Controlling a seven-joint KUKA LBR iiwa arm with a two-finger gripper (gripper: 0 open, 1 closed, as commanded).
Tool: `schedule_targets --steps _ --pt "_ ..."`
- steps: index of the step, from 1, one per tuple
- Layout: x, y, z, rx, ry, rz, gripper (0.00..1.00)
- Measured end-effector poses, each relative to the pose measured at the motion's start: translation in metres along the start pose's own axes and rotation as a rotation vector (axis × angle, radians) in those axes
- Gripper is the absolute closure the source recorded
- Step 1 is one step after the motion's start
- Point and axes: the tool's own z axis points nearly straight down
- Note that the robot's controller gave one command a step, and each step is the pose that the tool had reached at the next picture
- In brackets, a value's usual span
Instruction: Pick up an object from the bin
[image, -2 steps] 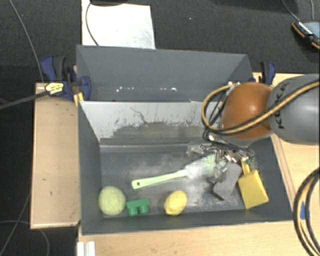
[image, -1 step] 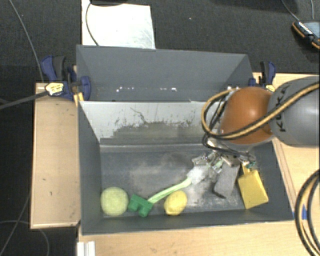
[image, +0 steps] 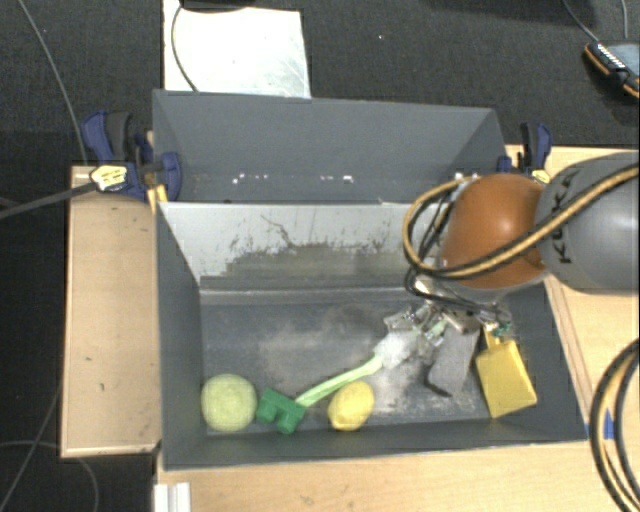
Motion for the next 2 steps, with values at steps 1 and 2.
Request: schedule_targets --steps 1,2 --pt "0.000 0.000 -0.011 0.001 -0.003 0.002 1.00" --pt "0.001 0.002 -0.039 -0.002 -0.001 0.005 1.00"
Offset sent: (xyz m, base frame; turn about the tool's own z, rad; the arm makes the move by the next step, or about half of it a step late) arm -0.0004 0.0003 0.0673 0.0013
